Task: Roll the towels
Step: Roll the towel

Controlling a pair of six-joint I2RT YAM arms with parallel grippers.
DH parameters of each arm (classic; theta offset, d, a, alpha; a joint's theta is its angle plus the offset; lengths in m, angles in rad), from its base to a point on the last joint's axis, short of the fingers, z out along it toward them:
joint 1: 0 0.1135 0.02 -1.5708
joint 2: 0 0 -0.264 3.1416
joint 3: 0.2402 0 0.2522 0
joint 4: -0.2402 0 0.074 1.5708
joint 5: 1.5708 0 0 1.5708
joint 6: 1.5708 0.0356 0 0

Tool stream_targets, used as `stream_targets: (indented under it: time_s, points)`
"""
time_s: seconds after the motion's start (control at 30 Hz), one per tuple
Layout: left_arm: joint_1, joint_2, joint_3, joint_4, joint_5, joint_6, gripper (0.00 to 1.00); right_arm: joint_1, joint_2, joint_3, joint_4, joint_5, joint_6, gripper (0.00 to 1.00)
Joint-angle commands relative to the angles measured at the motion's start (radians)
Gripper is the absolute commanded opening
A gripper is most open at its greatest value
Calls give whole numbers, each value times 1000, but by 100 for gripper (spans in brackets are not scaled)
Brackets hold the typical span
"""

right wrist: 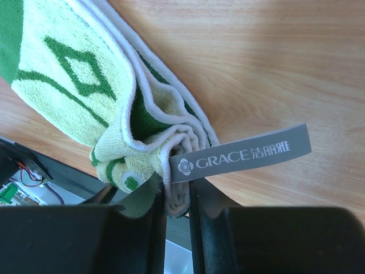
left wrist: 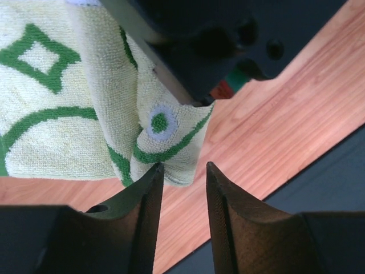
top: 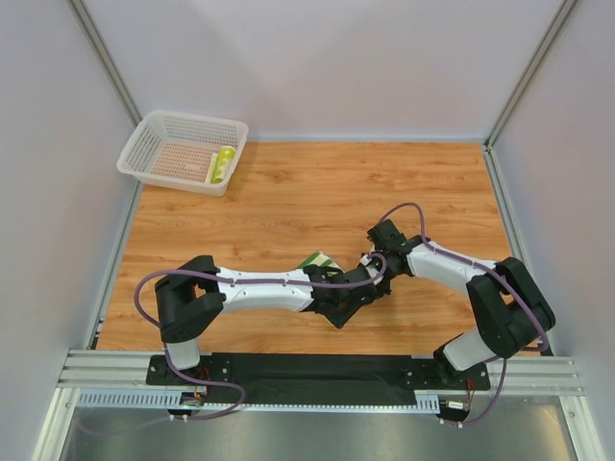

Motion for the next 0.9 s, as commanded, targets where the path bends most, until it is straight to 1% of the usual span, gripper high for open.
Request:
stream_targets:
  time_s: [0.0,0.37,0.5,0.63,0.73,0.77,0.87]
  points:
    - [-2,-7,-33,17,-97,39,45,9,-23,28,-15,7,-20,11]
    - [-2,79,-70,31,-117,58,46,10,40,61,-28,14,-48,11]
    - [-2,107,-112,32,-108,55,46,9,63,98,-57,24,-74,14]
    - [-2,133,-153,18,-148,36,43,-10,106,118,-48,1,-97,20]
    - [-2,165,-179,21,-160,36,29,-31,143,121,-31,-30,-111,22]
    - [-2,173,-181,12,-168,32,20,-39,151,129,-31,-32,-115,23]
    - [-2,180,-181,8,-174,27,10,-51,175,141,-32,-41,-128,25]
